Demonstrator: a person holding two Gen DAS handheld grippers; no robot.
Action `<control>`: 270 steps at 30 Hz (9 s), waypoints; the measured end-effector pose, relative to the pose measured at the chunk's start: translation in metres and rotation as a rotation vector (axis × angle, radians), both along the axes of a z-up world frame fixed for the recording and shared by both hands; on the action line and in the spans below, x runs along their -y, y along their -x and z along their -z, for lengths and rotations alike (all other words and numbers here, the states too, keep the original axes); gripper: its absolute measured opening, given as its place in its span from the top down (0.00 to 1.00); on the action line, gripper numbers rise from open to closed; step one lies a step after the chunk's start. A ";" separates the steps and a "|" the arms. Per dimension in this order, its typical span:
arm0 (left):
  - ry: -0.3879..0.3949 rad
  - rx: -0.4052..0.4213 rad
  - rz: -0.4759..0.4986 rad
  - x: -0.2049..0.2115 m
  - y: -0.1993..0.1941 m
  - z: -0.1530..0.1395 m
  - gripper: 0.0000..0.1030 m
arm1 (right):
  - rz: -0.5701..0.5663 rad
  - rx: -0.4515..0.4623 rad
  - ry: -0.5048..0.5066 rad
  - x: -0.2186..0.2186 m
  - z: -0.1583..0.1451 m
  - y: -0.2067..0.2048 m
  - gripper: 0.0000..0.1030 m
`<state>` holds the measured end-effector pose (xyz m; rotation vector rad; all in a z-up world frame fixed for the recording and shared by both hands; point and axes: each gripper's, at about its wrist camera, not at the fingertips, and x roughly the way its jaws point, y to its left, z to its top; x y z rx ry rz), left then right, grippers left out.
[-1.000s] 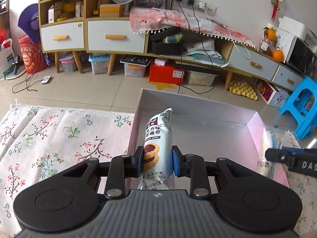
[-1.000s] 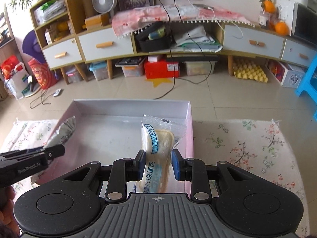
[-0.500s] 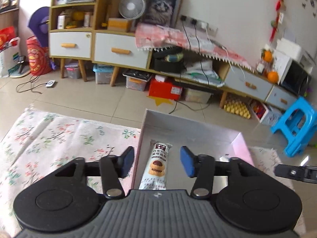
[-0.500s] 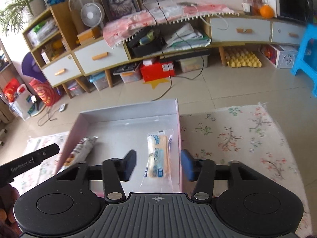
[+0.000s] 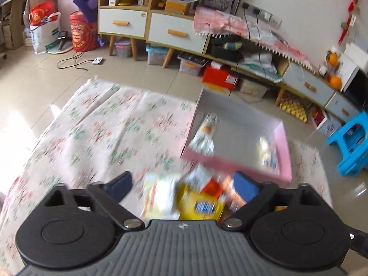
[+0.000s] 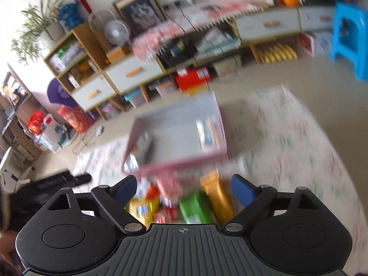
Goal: Organize snacks
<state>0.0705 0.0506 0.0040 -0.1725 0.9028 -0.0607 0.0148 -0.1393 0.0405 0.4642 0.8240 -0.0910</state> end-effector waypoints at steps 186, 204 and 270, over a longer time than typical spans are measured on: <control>0.080 -0.160 0.177 0.003 0.027 0.065 0.76 | -0.119 -0.111 -0.006 -0.005 0.063 -0.012 0.62; -0.004 0.048 0.258 0.020 0.042 0.041 0.76 | -0.121 -0.087 -0.009 -0.005 0.059 -0.012 0.62; -0.104 -0.035 0.354 0.071 -0.148 0.069 0.79 | 0.014 -0.033 -0.130 0.037 0.074 -0.168 0.62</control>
